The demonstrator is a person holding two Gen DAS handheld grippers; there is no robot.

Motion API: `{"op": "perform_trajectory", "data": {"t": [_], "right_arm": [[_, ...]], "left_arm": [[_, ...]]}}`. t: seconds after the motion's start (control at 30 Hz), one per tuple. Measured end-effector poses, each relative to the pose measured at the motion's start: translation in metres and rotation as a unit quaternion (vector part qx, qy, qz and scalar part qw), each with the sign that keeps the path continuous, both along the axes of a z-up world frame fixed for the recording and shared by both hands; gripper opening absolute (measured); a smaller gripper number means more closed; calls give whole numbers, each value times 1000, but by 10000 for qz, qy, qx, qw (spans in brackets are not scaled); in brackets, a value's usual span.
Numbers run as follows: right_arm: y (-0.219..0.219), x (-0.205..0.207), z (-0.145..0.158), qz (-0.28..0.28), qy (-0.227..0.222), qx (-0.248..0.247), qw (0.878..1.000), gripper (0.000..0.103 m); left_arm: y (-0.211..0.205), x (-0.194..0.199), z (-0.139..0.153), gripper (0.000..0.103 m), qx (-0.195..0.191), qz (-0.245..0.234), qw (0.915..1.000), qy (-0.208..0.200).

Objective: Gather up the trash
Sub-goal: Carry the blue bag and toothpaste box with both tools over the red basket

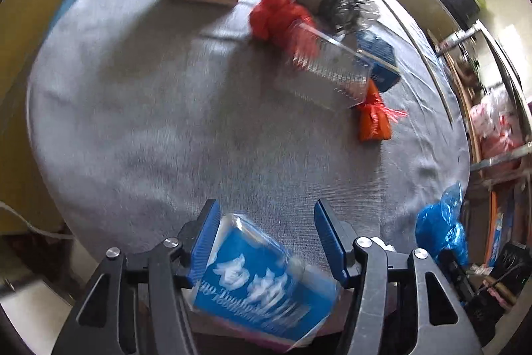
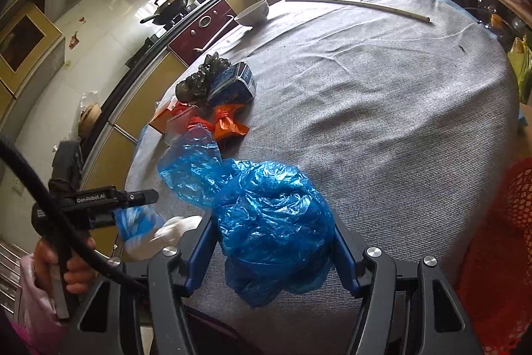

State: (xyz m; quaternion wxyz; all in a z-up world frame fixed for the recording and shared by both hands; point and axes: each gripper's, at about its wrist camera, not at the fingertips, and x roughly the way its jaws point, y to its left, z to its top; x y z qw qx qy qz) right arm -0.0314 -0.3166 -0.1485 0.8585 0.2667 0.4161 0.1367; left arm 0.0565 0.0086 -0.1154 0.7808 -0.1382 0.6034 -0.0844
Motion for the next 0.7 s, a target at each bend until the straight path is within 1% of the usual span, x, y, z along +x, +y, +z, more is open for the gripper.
{"op": "perform_trajectory", "data": {"t": [0.07,0.17,0.27,0.37,0.4,0.47,0.5,0.57,0.7], "right_arm": [[1,0,-1,22,15,4,10000,66],[1,-2,0,19,-31,-4,10000,66],[-2,-3,1,-21,-47,25,10000,66],[-3,-3,-1,-39,-34,67,10000,66],[-3,-3,-1,-29,-36,78,10000,66],[-2,-3,-1,-12,-57,84,9999,66],[-1,-3,-1,6,-72,97,9999,66],[1,-3,-1,50,-88,130,9999,66],[4,-5,-1,106,-104,133,9998,66]], "left_arm": [[1,0,-1,60,-56,40,10000,-24],[3,-2,5,60,82,12,9998,-179],[9,-7,14,61,84,9,9993,-371],[14,-16,25,63,278,63,9984,-485],[15,-22,31,65,297,64,9981,-533],[14,-31,39,78,345,107,9977,-581],[12,-37,42,80,370,150,9975,-585],[2,-41,38,81,399,201,9975,-552],[-15,-41,17,81,611,130,9978,-206]]}}
